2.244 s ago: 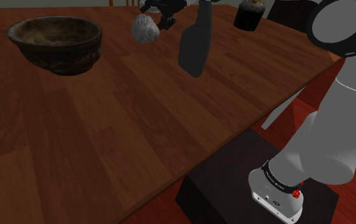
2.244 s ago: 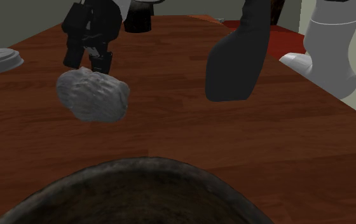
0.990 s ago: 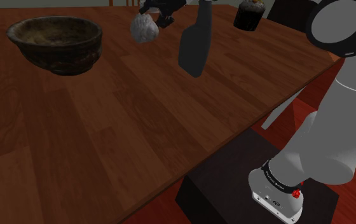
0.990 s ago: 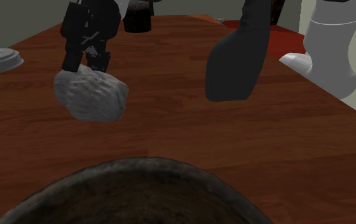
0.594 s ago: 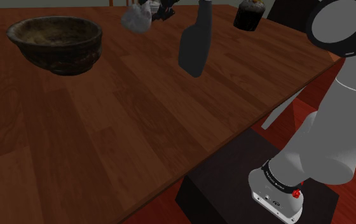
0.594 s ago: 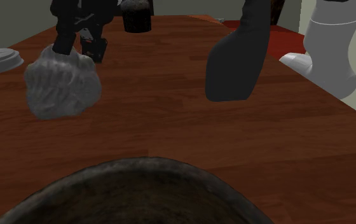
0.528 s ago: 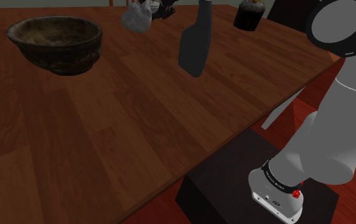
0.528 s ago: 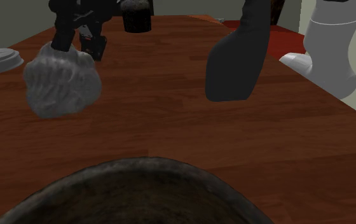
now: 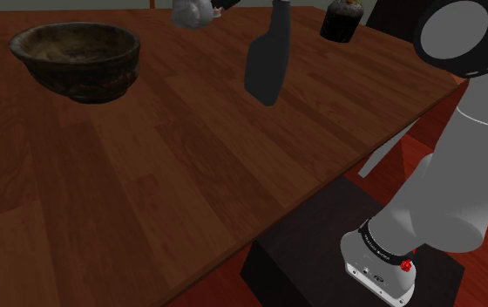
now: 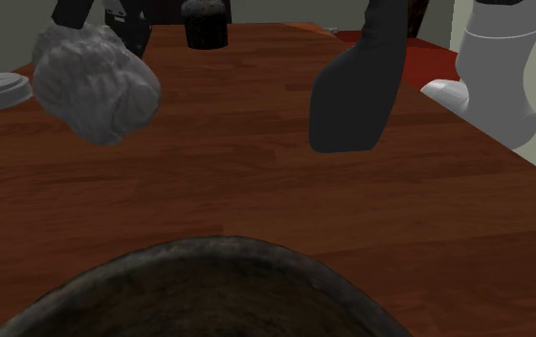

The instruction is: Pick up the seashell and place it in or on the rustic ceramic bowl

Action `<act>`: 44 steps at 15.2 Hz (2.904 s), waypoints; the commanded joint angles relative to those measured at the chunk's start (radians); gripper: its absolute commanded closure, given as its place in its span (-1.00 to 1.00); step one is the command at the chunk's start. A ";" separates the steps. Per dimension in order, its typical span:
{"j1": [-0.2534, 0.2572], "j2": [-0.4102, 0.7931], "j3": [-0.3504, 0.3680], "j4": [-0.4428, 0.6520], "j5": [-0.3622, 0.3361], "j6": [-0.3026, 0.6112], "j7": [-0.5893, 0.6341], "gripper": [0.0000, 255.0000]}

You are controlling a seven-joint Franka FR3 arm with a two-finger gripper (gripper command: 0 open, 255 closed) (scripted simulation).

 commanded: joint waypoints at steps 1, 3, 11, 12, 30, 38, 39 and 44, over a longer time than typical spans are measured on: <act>-0.002 0.003 -0.001 0.028 -0.003 -0.015 0.020 1.00; -0.007 0.011 -0.002 0.063 -0.003 -0.033 0.040 1.00; -0.036 0.058 -0.006 0.225 0.004 -0.115 0.127 1.00; -0.041 0.066 -0.006 0.249 0.007 -0.126 0.138 1.00; 0.241 -0.044 0.082 0.150 -0.153 0.140 0.366 1.00; 0.375 -0.005 0.135 0.203 -0.246 0.262 0.520 1.00; 0.378 -0.013 0.137 0.179 -0.244 0.275 0.509 1.00; 0.388 -0.047 0.143 0.070 -0.229 0.338 0.459 1.00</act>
